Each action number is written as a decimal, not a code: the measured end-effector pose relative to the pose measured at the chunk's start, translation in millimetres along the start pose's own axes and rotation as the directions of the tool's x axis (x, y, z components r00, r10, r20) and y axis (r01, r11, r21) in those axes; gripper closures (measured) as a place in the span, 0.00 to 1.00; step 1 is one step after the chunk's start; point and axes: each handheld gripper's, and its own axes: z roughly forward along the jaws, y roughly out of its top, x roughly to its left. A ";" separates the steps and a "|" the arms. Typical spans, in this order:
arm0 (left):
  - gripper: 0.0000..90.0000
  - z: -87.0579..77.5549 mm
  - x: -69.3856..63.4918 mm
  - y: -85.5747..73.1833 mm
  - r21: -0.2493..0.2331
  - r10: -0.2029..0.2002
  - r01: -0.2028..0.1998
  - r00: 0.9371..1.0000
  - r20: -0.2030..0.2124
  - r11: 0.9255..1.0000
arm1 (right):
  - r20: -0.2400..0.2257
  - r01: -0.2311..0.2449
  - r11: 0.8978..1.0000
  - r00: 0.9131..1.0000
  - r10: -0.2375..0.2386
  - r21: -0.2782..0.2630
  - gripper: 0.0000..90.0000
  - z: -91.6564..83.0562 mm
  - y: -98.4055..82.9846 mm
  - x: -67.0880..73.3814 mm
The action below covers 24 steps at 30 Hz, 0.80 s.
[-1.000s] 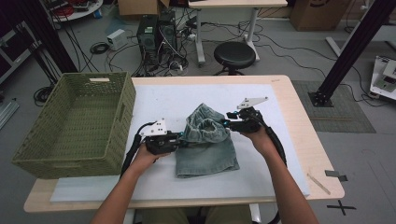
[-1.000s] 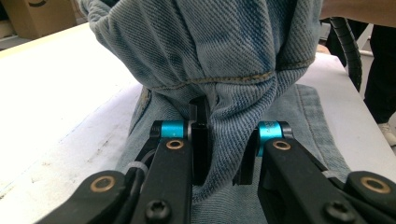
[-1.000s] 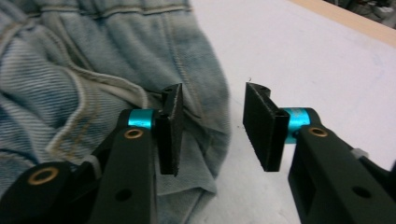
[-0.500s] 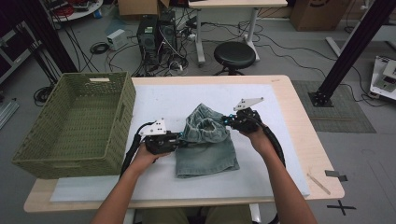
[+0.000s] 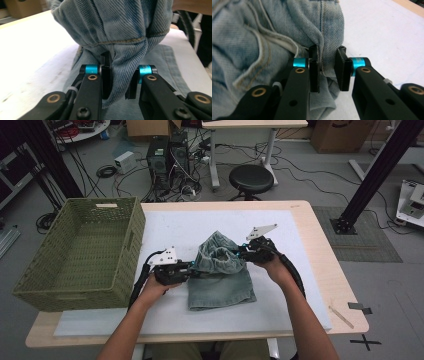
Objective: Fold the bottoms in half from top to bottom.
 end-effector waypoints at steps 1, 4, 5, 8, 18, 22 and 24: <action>0.86 -0.6 0.5 0.4 0.003 -0.008 0.008 1.000 -0.010 1.000 | 0.009 0.003 1.000 1.000 -0.003 0.000 0.87 -0.8 -0.6 0.7; 0.77 -3.2 2.7 0.0 0.005 -0.049 0.049 0.999 -0.011 0.999 | 0.015 0.006 1.000 1.000 -0.006 -0.011 0.87 -4.0 -5.1 3.7; 0.71 -4.4 3.7 -0.1 0.002 -0.071 0.071 0.997 -0.014 0.997 | 0.010 0.009 1.000 1.000 -0.008 -0.016 0.87 -4.8 -7.3 4.6; 0.65 -7.3 4.5 0.6 -0.003 -0.080 0.080 0.996 -0.034 0.997 | 0.005 0.011 1.000 1.000 -0.011 -0.022 0.87 -6.8 -11.3 7.1; 0.73 -4.5 0.6 2.4 0.077 -0.016 0.025 0.993 -0.119 0.997 | 0.069 0.024 0.999 0.997 -0.022 -0.038 0.88 -10.9 -17.5 12.0; 0.63 -7.6 1.9 3.8 0.040 -0.068 0.071 0.994 -0.087 0.997 | 0.079 0.014 0.999 0.997 -0.011 -0.037 0.88 -10.4 -17.3 11.7; 0.55 -11.6 1.7 5.2 0.021 -0.091 0.092 0.994 -0.060 0.996 | 0.086 0.013 0.999 0.996 -0.010 -0.039 0.88 -10.8 -17.1 10.7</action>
